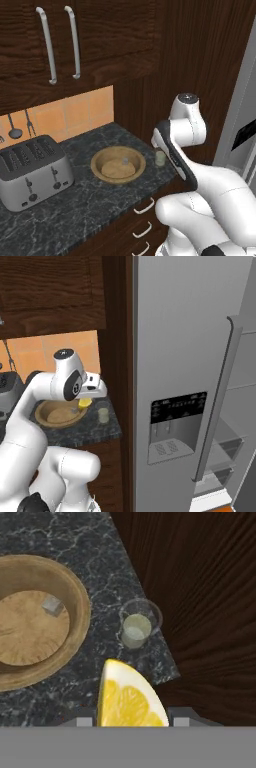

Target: Grab a lemon wedge from the fridge and one ice cube from the ice bowl, and put them in the glass of lemonade.

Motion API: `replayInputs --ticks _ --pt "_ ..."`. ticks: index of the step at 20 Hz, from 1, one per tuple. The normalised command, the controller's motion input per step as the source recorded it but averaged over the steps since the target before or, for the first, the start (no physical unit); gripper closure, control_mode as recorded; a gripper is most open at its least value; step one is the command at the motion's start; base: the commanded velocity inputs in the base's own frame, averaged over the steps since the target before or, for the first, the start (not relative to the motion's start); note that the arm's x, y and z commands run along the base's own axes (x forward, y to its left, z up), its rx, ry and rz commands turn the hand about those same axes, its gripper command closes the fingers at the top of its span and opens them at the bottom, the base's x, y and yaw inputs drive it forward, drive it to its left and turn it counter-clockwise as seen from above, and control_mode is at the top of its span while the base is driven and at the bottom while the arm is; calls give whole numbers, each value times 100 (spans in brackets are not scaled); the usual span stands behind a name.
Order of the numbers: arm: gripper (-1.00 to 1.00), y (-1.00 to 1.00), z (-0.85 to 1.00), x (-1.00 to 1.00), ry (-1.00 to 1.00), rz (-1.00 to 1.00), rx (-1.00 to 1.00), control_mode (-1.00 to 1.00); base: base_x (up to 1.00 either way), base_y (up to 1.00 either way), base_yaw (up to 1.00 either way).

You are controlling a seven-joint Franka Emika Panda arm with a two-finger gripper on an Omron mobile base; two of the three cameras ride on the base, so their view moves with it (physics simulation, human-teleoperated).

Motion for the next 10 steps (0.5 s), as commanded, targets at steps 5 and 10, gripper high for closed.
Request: replayInputs --ticks 5,10 --pt "100 3 -4 41 0 0 -3 -100 0 0 0" --pt "100 0 0 24 -1 -4 0 -100 0 0 0"
